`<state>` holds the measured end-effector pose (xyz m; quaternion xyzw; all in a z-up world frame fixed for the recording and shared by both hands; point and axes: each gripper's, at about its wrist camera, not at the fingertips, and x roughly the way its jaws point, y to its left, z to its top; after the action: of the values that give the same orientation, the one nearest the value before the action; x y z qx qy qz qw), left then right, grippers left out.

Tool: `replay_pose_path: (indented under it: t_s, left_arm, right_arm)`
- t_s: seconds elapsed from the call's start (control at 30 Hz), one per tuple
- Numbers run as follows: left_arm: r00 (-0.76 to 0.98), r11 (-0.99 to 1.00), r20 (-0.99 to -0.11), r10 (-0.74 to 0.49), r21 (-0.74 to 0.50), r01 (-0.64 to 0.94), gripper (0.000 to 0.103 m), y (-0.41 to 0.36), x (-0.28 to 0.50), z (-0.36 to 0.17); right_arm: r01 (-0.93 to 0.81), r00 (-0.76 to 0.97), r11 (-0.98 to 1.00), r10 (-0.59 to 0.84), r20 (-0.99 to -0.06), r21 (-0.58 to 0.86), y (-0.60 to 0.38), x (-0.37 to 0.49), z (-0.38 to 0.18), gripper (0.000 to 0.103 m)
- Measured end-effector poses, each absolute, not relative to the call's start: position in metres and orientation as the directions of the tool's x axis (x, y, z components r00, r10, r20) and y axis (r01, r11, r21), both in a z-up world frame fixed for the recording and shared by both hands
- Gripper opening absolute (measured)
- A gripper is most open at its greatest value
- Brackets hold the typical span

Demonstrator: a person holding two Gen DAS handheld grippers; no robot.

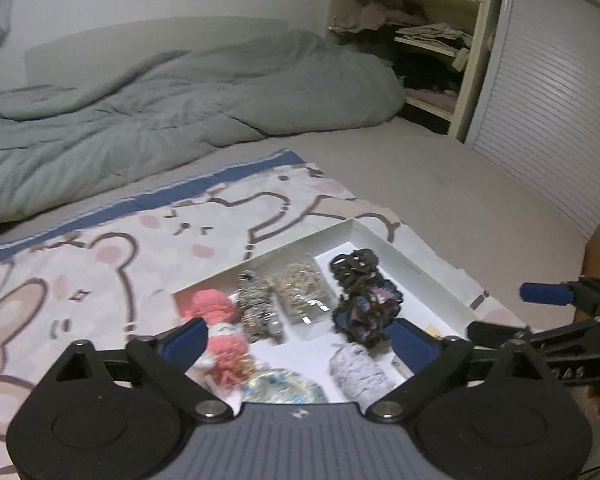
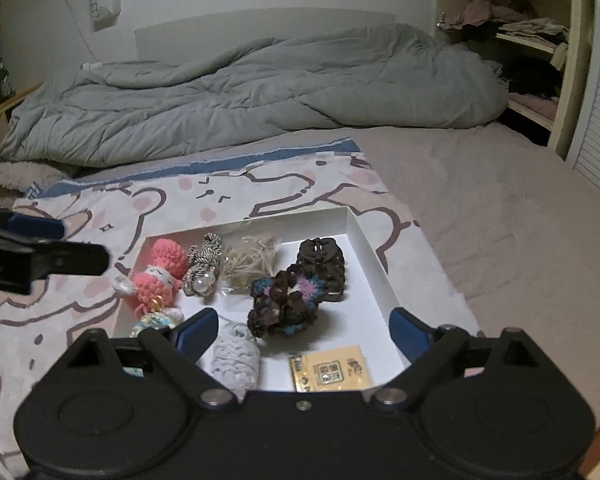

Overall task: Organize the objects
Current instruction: 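Withdraw both open tools up and away from the white box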

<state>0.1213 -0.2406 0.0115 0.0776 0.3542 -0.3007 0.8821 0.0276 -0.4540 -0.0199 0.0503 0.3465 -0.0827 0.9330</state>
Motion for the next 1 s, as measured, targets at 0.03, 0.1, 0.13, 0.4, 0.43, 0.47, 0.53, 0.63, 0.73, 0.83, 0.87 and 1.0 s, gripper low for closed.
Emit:
replay_pose_path:
  t_s: [0.03, 0.1, 0.13, 0.4, 0.43, 0.47, 0.53, 0.63, 0.73, 0.83, 0.87, 1.0]
  left_arm:
    - [0.579, 0.816, -0.670, -0.465, -0.070, 0.574, 0.100, -0.235, 0.118, 0.014]
    - [0.591, 0.828, -0.670, -0.449, -0.064, 0.557, 0.102, -0.227, 0.112, 0.017]
    - [0.596, 0.835, -0.671, -0.441, -0.063, 0.547, 0.103, -0.222, 0.110, 0.019]
    - [0.617, 0.861, -0.667, -0.417, -0.072, 0.504, 0.103, -0.190, 0.087, 0.025]
    - [0.621, 0.864, -0.666, -0.413, -0.072, 0.498, 0.103, -0.187, 0.084, 0.026]
    - [0.626, 0.867, -0.664, -0.410, -0.070, 0.494, 0.103, -0.184, 0.082, 0.026]
    - [0.637, 0.871, -0.659, -0.400, -0.057, 0.488, 0.103, -0.180, 0.077, 0.026]
    - [0.654, 0.890, -0.669, -0.353, -0.025, 0.455, 0.103, -0.178, 0.072, 0.023]
    - [0.665, 0.898, -0.669, -0.332, -0.008, 0.439, 0.103, -0.176, 0.068, 0.021]
    - [0.660, 0.899, -0.669, -0.340, -0.026, 0.437, 0.103, -0.175, 0.065, 0.020]
    - [0.660, 0.899, -0.669, -0.341, -0.027, 0.437, 0.103, -0.175, 0.065, 0.019]
    - [0.669, 0.904, -0.673, -0.315, 0.003, 0.429, 0.103, -0.178, 0.063, 0.017]
  right_arm:
    - [0.195, 0.748, 0.980, -0.122, -0.653, 0.040, -0.452, 0.024, -0.018, 0.093]
    - [0.205, 0.754, 0.978, -0.126, -0.645, 0.049, -0.449, 0.017, -0.013, 0.093]
    - [0.205, 0.757, 0.977, -0.124, -0.642, 0.054, -0.447, 0.014, -0.010, 0.094]
    - [0.217, 0.775, 0.975, -0.139, -0.616, 0.054, -0.429, -0.010, 0.001, 0.096]
    - [0.224, 0.775, 0.973, -0.147, -0.615, 0.049, -0.428, -0.012, 0.001, 0.096]
    - [0.231, 0.774, 0.972, -0.153, -0.614, 0.049, -0.427, -0.014, 0.002, 0.096]
    - [0.239, 0.774, 0.969, -0.155, -0.615, 0.056, -0.427, -0.018, 0.001, 0.097]
    - [0.256, 0.769, 0.965, -0.169, -0.617, 0.055, -0.426, -0.022, 0.001, 0.099]
    - [0.265, 0.766, 0.963, -0.180, -0.617, 0.048, -0.425, -0.024, 0.001, 0.099]
    - [0.260, 0.763, 0.964, -0.177, -0.621, 0.045, -0.422, -0.026, 0.000, 0.100]
    - [0.260, 0.761, 0.965, -0.180, -0.623, 0.040, -0.421, -0.026, -0.001, 0.100]
    - [0.255, 0.756, 0.966, -0.181, -0.629, 0.029, -0.417, -0.026, -0.003, 0.100]
